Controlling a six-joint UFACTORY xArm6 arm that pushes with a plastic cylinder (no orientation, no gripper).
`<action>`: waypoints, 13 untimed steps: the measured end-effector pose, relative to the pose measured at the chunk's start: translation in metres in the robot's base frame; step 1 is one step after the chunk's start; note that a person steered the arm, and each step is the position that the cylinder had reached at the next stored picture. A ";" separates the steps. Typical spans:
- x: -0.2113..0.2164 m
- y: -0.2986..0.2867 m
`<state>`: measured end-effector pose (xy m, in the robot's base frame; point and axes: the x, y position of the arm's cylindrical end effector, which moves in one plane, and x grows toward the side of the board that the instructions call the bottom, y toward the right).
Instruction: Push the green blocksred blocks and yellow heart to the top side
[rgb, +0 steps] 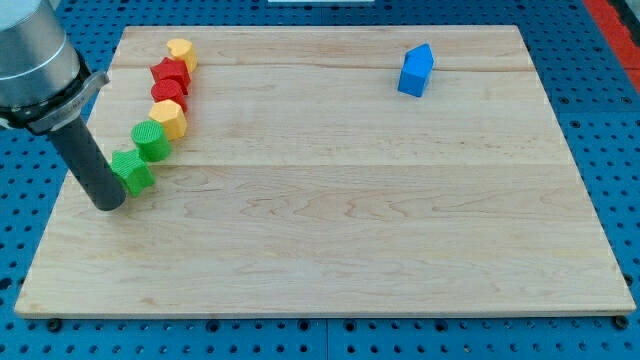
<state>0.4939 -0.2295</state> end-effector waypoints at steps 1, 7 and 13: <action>-0.014 0.000; 0.012 0.154; -0.028 0.022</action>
<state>0.4660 -0.2074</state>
